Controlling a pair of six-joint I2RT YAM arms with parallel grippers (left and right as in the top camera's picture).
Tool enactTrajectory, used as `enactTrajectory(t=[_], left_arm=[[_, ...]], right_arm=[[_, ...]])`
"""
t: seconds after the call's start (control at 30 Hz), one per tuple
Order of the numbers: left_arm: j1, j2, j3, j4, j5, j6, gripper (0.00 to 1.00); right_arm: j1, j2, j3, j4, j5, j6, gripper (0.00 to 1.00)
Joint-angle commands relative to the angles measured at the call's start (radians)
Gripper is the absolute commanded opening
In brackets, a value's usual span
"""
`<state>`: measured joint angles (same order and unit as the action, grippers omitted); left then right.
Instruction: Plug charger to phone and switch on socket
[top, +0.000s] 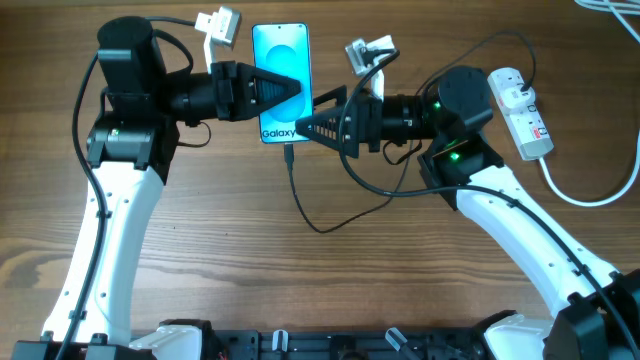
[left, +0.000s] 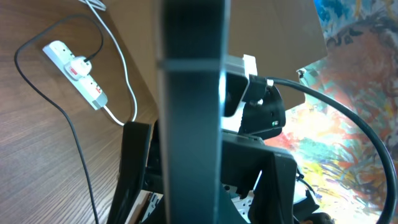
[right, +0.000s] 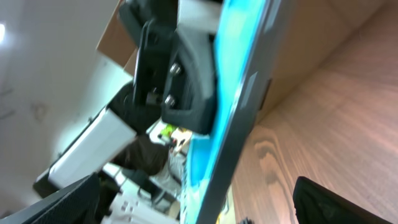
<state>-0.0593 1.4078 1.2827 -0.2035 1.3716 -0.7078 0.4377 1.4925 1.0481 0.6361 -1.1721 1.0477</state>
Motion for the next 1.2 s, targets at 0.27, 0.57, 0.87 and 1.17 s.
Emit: enactTrajectory(t=[0.27, 0.57, 0.87, 1.17], left_arm=[[-0.002, -0.014, -0.002, 0.004, 0.033, 0.024, 0.04], [-0.002, -0.014, -0.002, 0.004, 0.029, 0.024, 0.04], [-0.002, -0.014, -0.002, 0.004, 0.029, 0.024, 0.04], [-0.002, -0.014, -0.002, 0.004, 0.029, 0.024, 0.04]], right_arm=[[0.008, -0.010, 0.023, -0.249, -0.131, -0.146, 0.98], [0.050, -0.010, 0.023, -0.263, -0.130, -0.175, 0.43], [0.083, -0.010, 0.023, -0.263, -0.097, -0.182, 0.42], [0.089, -0.010, 0.023, -0.259, -0.031, -0.180, 0.04]])
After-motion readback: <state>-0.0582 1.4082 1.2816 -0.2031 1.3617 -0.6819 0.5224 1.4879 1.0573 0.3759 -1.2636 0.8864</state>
